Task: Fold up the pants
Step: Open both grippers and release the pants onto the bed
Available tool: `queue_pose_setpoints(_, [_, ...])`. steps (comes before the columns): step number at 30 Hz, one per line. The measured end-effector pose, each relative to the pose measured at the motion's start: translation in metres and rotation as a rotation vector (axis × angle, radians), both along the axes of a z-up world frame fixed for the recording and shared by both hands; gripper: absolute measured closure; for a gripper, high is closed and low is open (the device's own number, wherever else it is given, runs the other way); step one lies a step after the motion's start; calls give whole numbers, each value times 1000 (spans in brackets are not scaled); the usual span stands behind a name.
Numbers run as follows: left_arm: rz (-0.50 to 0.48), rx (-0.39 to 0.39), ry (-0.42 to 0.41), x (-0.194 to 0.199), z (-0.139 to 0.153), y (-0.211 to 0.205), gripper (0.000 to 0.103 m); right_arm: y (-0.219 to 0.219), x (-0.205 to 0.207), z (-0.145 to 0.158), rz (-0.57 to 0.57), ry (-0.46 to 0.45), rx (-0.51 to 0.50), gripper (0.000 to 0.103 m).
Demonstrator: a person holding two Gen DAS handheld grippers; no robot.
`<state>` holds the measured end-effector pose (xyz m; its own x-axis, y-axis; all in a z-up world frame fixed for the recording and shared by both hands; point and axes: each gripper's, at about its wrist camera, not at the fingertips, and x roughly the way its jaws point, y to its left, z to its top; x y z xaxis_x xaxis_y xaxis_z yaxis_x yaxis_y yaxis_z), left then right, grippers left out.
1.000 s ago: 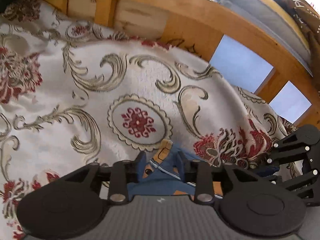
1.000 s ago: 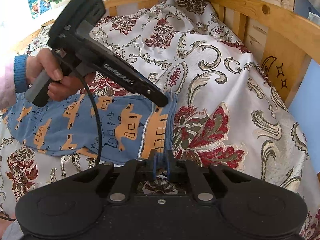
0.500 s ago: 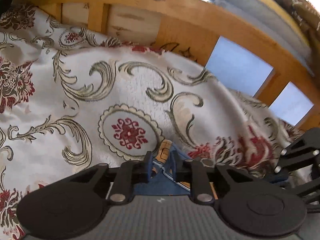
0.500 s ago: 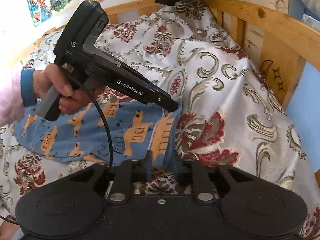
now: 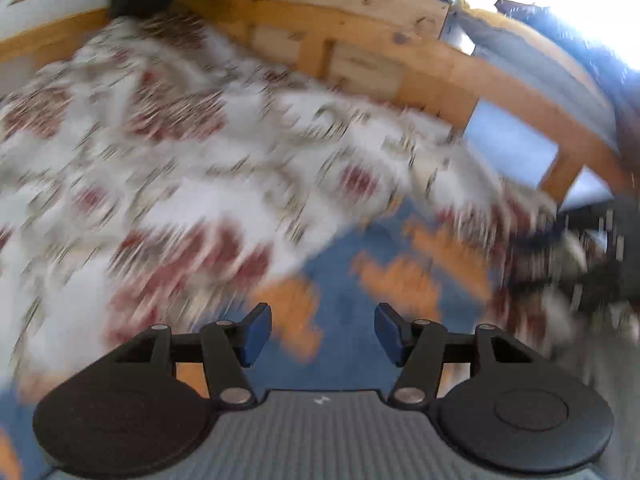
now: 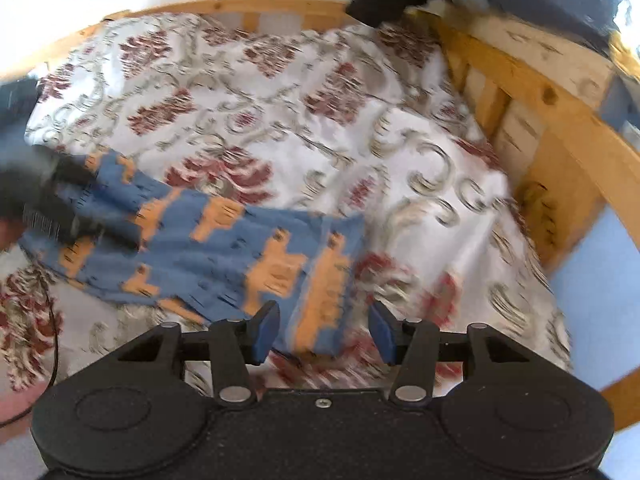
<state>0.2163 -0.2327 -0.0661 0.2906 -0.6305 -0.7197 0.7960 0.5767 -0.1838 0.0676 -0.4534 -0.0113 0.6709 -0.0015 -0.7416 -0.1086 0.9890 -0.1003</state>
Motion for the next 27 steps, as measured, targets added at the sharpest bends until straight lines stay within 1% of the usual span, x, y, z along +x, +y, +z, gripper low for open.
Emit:
queue_pose_setpoints(1, [17, 17, 19, -7, -7, 17, 41, 5, 5, -2, 21, 8, 0, 57])
queue_pose_setpoints(2, [33, 44, 44, -11, -14, 32, 41, 8, 10, -5, 44, 22, -2, 60])
queue_pose_setpoints(3, [60, 81, 70, -16, -24, 47, 43, 9, 16, -11, 70, 54, 2, 65])
queue_pose_setpoints(4, [92, 102, 97, -18, -34, 59, 44, 5, 24, -22, 71, 108, 2, 68])
queue_pose_setpoints(5, [122, 109, 130, -20, -43, 73, 47, 1, 28, -30, 60, 143, -10, 78])
queue_pose_setpoints(6, [150, 93, 158, -22, -49, 87, 49, -6, 28, -37, 59, 140, -26, 88])
queue_pose_setpoints(7, [170, 60, 169, -24, -52, 102, 49, -10, 28, -37, 61, 133, -24, 88])
queue_pose_setpoints(8, [180, 45, 179, -28, -52, 113, 49, -12, 28, -33, 50, 136, -10, 87])
queue_pose_setpoints(9, [186, 46, 183, -30, -52, 119, 49, -10, 27, -25, 25, 140, -20, 72])
queue_pose_setpoints(11, [170, 76, 179, -37, -49, 129, 49, 1, 25, -12, 27, 130, -74, 55])
queue_pose_setpoints(12, [156, 102, 174, -41, -47, 132, 49, 7, 25, -4, 50, 119, -87, 54])
queue_pose_setpoints(13, [145, 137, 176, -44, -42, 136, 48, 16, 28, 6, 79, 111, -70, 53])
queue_pose_setpoints(14, [146, 157, 186, -45, -36, 141, 48, 21, 33, 12, 96, 106, -39, 47])
queue_pose_setpoints(15, [153, 154, 189, -47, -29, 148, 45, 31, 44, 19, 117, 103, 26, 39])
queue_pose_setpoints(16, [170, 139, 172, -49, -21, 159, 42, 39, 56, 23, 140, 108, 90, 35])
queue_pose_setpoints(18, [222, 102, 86, -49, -8, 178, 37, 63, 90, 25, 203, 138, 248, 23])
queue_pose_setpoints(19, [265, 87, 31, -45, -3, 184, 33, 78, 112, 23, 235, 159, 331, 21])
queue_pose_setpoints(20, [320, 73, -21, -38, 0, 190, 30, 91, 130, 20, 258, 174, 388, 19])
queue_pose_setpoints(21, [378, 63, -62, -31, 1, 194, 24, 109, 153, 16, 269, 181, 432, 19])
queue_pose_setpoints(22, [427, 57, -105, -24, 2, 196, 17, 125, 173, 11, 273, 183, 452, 19])
queue_pose_setpoints(23, [477, 53, -165, -16, 3, 197, 13, 136, 189, 8, 281, 184, 464, 19])
queue_pose_setpoints(24, [512, 53, -200, -8, 1, 198, 6, 150, 208, 3, 291, 185, 472, 19])
queue_pose_setpoints(26, [529, 61, -256, 8, -3, 196, 6, 171, 236, -8, 305, 199, 476, 20])
queue_pose_setpoints(27, [538, 84, -274, 16, -7, 194, 6, 177, 244, -11, 316, 210, 483, 24])
